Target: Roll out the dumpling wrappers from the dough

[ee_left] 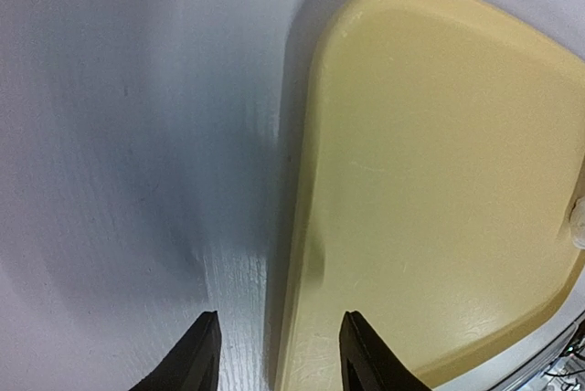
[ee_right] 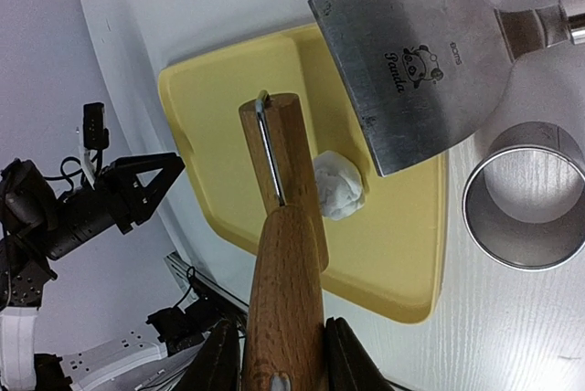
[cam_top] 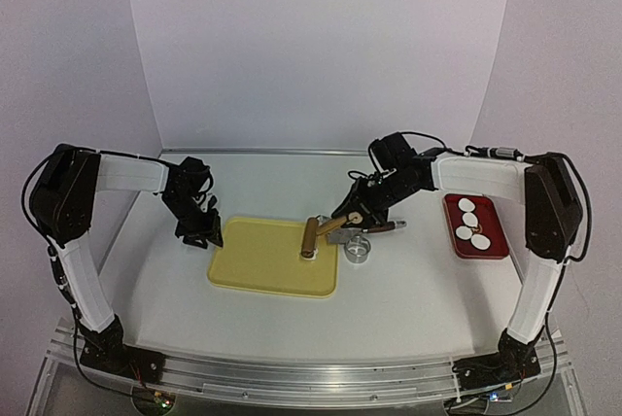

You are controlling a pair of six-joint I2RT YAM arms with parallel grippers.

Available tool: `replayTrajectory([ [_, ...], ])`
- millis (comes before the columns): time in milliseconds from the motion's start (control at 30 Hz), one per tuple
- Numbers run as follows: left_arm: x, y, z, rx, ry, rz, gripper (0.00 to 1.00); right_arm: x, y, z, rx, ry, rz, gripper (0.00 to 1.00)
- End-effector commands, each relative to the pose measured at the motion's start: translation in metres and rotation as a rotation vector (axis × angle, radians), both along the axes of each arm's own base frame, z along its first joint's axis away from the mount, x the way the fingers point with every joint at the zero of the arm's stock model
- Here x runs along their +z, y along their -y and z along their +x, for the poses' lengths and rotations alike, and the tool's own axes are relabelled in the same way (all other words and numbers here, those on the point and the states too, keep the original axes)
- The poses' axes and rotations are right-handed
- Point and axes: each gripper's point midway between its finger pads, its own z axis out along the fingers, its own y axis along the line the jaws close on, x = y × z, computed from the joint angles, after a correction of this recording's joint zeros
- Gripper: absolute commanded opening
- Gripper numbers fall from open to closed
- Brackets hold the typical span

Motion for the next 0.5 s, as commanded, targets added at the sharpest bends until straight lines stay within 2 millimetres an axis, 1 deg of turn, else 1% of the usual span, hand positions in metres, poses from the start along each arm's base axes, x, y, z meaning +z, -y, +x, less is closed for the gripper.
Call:
replayTrajectory([
  [0, -0.003, 0.002, 0.014, -0.039, 0.038, 0.005, 0.38, 0.006, -0.013, 0.011, -0.016, 0.017, 0.021, 0.0],
  [67, -0.007, 0.001, 0.014, -0.045, 0.03, 0.011, 0.34, -0.001, -0.011, 0.01, -0.031, -0.007, 0.002, 0.0],
  [200, -0.014, -0.002, 0.015, -0.053, 0.025, 0.041, 0.24, -0.021, 0.001, 0.005, -0.065, -0.054, -0.073, 0.0],
  [367, -0.019, -0.005, 0.016, -0.054, 0.018, 0.06, 0.15, -0.034, 0.011, 0.001, -0.085, -0.091, -0.138, 0.0],
  [467, -0.022, -0.005, 0.016, -0.054, 0.01, 0.066, 0.12, -0.04, 0.017, -0.003, -0.088, -0.108, -0.172, 0.0],
])
